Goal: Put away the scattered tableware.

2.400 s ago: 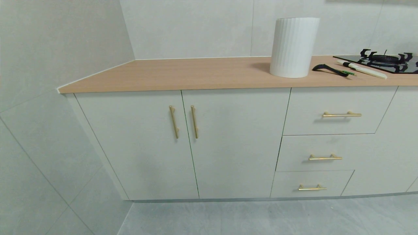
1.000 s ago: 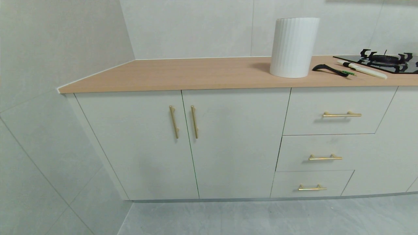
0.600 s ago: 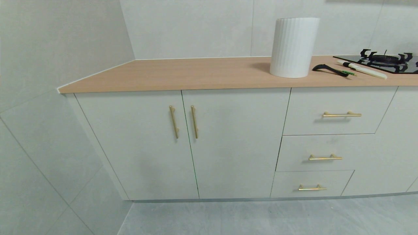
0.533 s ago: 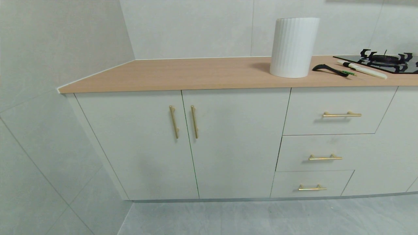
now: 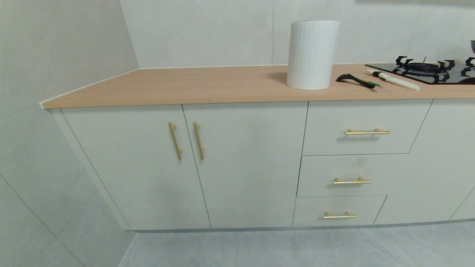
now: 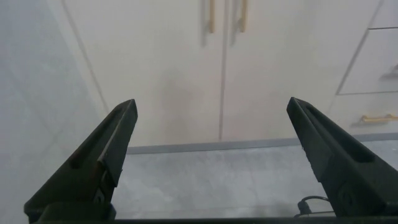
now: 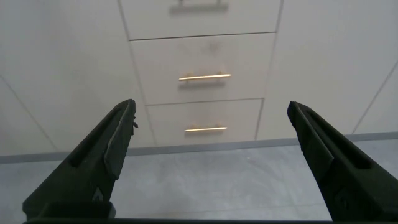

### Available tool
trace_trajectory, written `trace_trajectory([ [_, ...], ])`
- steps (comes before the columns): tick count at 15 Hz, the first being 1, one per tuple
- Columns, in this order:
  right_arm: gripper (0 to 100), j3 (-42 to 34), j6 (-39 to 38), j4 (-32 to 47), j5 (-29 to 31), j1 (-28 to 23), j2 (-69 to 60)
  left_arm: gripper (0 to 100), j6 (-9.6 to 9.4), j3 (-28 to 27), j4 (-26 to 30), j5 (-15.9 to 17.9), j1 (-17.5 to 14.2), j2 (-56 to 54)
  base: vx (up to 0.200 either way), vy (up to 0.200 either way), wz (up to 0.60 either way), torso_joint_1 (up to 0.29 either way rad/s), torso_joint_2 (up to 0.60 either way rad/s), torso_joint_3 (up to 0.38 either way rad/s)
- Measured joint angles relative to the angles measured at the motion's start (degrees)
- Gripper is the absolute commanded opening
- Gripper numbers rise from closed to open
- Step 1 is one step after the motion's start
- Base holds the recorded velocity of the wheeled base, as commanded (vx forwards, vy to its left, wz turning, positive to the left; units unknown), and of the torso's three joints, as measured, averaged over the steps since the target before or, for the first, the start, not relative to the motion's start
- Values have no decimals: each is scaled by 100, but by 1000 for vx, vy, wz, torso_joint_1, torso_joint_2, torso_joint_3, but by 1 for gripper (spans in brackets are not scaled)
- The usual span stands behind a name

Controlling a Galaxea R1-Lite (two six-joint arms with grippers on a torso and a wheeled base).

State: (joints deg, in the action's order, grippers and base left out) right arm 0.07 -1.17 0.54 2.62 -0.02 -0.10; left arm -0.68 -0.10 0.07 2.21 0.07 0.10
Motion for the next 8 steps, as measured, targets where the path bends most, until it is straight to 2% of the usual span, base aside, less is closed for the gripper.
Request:
trace_trajectory([
  [5,100,0,2,0,2,2,2,100,0,0,4,-5,2,0,0,-200,0,1,4,0],
  [8,100,0,0,-2,2,0,2,100,-18,0,4,0,-2,0,0,0,0,0,0,0],
])
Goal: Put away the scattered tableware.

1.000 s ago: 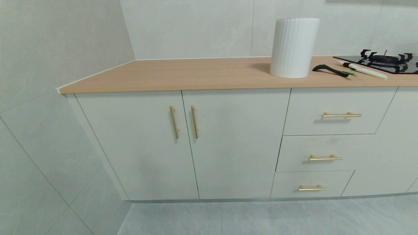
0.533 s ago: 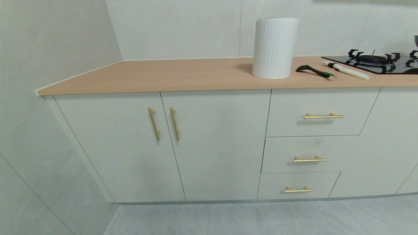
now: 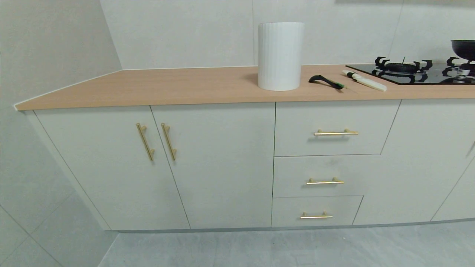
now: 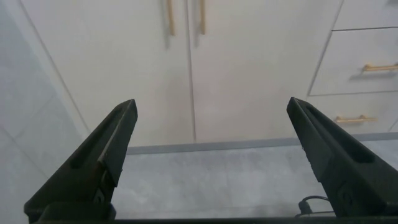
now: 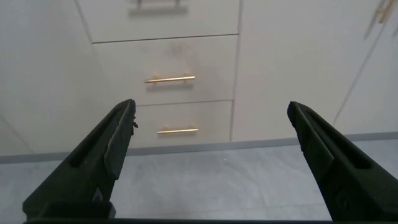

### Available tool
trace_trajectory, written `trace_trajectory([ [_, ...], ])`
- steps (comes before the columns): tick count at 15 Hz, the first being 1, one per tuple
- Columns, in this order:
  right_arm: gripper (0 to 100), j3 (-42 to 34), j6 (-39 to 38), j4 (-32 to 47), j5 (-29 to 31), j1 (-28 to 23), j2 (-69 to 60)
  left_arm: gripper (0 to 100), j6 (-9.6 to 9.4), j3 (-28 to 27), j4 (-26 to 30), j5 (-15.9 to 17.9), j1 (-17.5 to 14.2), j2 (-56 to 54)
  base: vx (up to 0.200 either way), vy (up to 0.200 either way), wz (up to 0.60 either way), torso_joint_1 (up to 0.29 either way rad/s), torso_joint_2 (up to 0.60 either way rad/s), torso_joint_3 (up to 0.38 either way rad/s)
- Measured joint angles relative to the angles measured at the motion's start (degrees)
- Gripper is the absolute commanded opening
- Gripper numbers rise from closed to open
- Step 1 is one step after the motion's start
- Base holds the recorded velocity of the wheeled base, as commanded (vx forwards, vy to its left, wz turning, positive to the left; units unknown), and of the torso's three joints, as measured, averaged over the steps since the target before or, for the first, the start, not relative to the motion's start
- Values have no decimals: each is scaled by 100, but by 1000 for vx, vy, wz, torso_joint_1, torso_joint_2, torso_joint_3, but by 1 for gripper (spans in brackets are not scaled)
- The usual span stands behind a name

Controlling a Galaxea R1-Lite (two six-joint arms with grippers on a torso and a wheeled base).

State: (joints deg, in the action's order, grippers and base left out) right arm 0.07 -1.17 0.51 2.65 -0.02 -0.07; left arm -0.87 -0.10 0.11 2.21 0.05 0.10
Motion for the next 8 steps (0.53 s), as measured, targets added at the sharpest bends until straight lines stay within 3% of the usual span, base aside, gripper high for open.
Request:
trace_trajectory([
  [8,100,4,0,0,0,0,0,100,2,0,-1,0,0,0,0,0,0,0,0,0],
])
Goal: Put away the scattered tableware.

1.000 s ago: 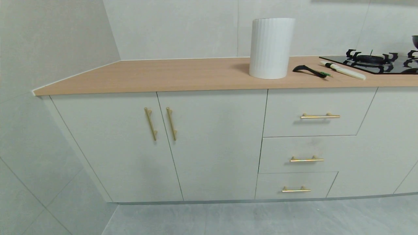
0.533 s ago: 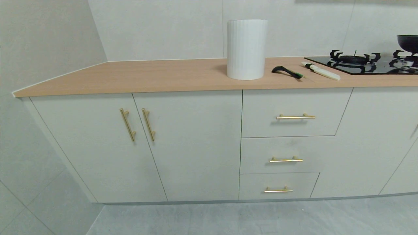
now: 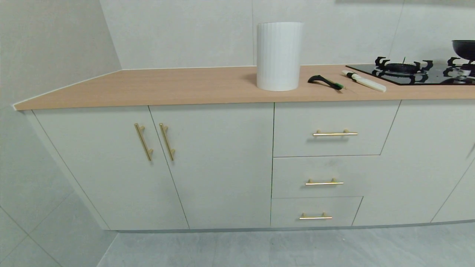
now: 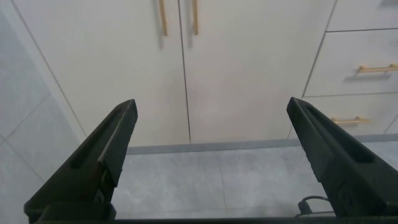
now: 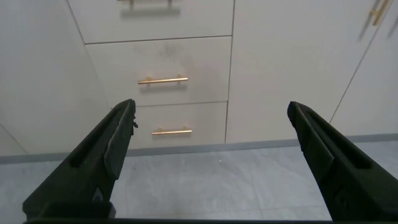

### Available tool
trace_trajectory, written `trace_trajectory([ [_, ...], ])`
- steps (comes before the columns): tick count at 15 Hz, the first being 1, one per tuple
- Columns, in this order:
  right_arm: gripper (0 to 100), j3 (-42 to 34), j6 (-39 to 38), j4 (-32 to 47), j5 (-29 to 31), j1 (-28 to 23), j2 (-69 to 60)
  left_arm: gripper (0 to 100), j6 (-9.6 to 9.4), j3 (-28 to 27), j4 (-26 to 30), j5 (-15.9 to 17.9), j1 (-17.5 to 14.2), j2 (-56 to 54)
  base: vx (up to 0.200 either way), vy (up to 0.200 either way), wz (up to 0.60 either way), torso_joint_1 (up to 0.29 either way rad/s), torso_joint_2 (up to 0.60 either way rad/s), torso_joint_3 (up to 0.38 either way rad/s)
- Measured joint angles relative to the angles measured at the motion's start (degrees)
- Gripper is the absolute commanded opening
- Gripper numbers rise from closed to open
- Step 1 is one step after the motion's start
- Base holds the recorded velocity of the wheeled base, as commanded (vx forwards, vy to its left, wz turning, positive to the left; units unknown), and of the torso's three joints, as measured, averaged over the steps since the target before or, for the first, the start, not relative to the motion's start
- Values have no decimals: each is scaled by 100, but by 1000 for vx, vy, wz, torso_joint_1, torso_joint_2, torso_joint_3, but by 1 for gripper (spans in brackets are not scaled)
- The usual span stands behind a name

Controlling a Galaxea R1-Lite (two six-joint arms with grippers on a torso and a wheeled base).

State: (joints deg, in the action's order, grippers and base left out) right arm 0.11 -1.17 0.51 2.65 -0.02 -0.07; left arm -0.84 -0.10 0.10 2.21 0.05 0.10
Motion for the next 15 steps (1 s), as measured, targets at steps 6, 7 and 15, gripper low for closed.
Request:
trace_trajectory([
  [6,100,-4,2,0,0,-2,0,100,-13,0,0,-2,6,0,200,0,0,2,2,2],
  [7,100,-4,2,-2,0,-2,0,100,-11,0,0,0,6,0,200,0,0,2,-2,2],
  [15,100,-11,30,-5,-7,-2,0,100,-20,0,-2,0,2,0,0,0,0,0,0,0],
])
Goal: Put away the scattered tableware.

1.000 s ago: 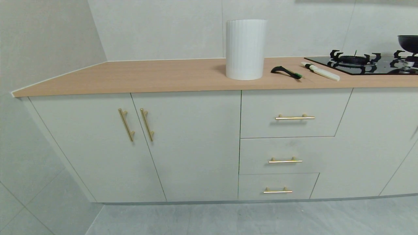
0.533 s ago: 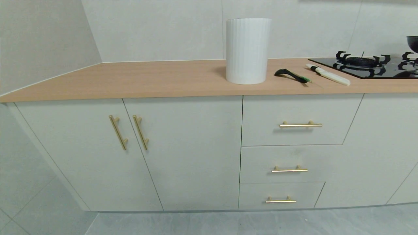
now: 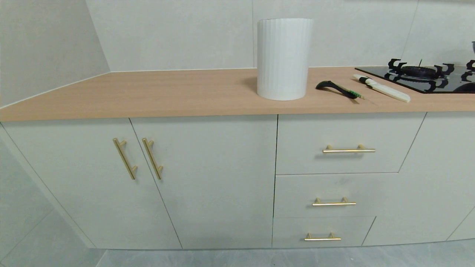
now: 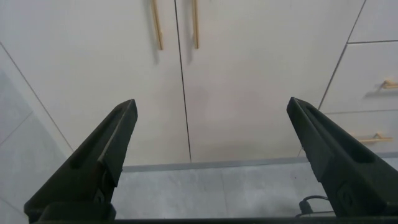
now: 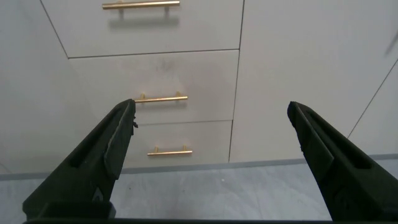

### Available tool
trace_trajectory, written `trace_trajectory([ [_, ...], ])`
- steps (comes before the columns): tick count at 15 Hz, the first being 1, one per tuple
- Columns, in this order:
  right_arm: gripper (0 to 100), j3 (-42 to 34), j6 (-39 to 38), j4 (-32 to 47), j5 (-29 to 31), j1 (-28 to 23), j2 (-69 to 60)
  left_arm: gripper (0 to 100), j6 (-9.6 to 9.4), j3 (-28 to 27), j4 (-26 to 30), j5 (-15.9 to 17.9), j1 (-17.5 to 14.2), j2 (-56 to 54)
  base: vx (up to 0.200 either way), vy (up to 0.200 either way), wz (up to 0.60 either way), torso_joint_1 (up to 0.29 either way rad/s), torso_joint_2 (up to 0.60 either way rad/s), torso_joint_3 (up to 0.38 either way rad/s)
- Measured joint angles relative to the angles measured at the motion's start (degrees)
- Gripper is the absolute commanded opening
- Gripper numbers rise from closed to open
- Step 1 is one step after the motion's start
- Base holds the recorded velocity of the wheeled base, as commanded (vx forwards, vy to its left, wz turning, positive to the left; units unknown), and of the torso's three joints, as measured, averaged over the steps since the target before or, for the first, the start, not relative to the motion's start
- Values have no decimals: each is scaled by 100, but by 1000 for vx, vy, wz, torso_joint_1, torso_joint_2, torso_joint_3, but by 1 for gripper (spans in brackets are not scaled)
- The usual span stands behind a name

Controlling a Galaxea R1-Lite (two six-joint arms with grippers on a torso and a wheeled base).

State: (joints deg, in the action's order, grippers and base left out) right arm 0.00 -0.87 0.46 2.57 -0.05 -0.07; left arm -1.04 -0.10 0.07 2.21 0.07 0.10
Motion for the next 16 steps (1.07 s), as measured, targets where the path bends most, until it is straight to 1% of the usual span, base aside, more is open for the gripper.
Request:
trace_trajectory([
  [6,100,16,16,-9,-1,2,0,100,-2,0,2,0,0,0,0,0,0,0,0,0],
  [7,100,101,-17,33,-4,5,0,100,-2,0,2,0,0,0,0,0,0,0,0,0],
  [9,100,592,-215,-22,-68,43,122,100,-2,0,2,-2,2,0,0,0,0,0,0,0],
  [13,100,866,16,-37,-435,393,1065,100,-2,0,2,0,2,0,0,0,0,0,0,0],
  [16,100,1107,102,-60,-513,572,2292,100,-2,0,2,0,2,0,0,0,0,0,0,0],
])
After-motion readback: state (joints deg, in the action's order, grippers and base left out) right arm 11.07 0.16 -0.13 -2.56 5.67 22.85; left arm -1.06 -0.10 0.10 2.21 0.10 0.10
